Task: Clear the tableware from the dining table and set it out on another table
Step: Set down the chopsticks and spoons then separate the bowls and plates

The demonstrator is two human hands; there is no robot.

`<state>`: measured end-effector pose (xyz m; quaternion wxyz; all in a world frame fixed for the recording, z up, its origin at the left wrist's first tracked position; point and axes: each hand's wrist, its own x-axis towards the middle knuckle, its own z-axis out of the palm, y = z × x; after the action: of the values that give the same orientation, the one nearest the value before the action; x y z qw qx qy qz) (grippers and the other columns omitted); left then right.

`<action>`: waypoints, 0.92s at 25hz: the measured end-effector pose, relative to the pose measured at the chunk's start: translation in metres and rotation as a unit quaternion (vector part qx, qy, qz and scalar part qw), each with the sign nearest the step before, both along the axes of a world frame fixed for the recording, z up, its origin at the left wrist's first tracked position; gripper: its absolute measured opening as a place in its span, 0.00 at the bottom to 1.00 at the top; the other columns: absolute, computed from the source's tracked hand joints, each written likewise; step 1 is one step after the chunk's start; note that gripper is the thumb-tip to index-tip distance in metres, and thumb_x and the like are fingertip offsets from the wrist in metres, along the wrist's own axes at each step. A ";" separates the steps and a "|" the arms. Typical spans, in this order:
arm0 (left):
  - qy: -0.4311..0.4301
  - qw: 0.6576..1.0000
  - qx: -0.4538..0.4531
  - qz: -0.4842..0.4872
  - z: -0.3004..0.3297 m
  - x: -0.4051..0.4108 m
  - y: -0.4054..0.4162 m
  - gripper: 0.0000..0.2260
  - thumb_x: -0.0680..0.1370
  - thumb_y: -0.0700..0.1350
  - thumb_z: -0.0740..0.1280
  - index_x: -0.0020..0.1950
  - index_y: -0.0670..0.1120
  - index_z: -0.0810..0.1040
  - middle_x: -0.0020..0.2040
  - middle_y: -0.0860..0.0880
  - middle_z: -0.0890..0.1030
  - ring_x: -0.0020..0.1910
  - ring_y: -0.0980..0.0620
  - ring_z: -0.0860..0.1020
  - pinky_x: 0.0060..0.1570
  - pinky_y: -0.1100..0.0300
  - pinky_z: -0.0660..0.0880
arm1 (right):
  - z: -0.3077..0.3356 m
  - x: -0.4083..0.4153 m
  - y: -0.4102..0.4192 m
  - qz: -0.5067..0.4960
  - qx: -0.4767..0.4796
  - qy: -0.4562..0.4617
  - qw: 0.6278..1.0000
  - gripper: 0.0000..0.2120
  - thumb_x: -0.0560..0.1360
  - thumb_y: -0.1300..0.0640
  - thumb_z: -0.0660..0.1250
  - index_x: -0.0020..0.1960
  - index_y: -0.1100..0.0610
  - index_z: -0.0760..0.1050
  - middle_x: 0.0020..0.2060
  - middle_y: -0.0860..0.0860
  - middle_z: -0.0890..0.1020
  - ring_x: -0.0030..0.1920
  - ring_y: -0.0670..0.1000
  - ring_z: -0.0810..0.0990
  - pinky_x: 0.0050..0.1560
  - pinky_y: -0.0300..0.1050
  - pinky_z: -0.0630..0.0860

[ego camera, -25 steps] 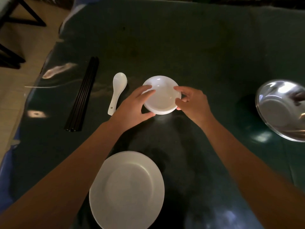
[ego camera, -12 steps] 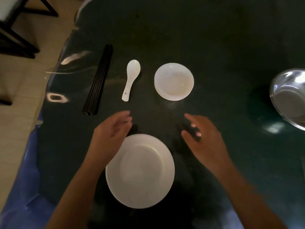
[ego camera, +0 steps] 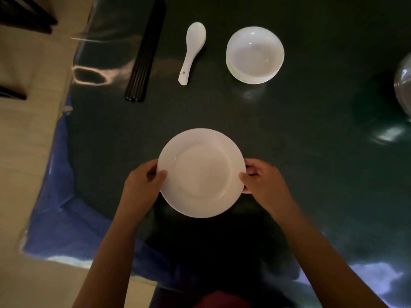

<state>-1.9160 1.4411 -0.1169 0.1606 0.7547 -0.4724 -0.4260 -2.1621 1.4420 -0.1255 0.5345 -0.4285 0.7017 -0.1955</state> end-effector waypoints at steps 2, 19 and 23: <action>0.072 0.996 0.001 0.061 0.000 0.001 0.002 0.13 0.76 0.38 0.65 0.54 0.53 0.78 0.46 0.52 0.81 0.46 0.49 0.79 0.48 0.52 0.77 | -0.003 0.000 0.000 -0.022 0.011 -0.028 0.999 0.13 0.74 0.63 0.66 0.58 0.53 0.77 0.40 0.42 0.80 0.39 0.42 0.81 0.28 0.28 0.74; 0.254 0.966 -0.003 -0.058 0.009 -0.190 -0.101 0.17 0.73 0.36 0.65 0.31 0.56 0.80 0.32 0.55 0.82 0.36 0.56 0.80 0.29 0.67 0.77 | 0.017 -0.175 -0.036 -0.246 -0.041 -0.086 0.965 0.17 0.74 0.69 0.62 0.41 0.49 0.80 0.30 0.43 0.85 0.32 0.41 0.83 0.29 0.33 0.77; 0.225 0.972 -0.010 -0.067 0.000 -0.209 -0.109 0.11 0.73 0.37 0.65 0.33 0.51 0.78 0.37 0.45 0.81 0.40 0.50 0.78 0.35 0.62 0.80 | 0.012 -0.188 -0.042 -0.246 -0.038 -0.086 0.965 0.16 0.74 0.68 0.62 0.40 0.49 0.80 0.29 0.44 0.85 0.31 0.42 0.83 0.29 0.33 0.77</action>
<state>-2.1250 1.3326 -0.1174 0.2418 0.6040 -0.4781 -0.5900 -2.3505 1.4003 -0.1130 0.5115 -0.2439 0.7291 -0.3837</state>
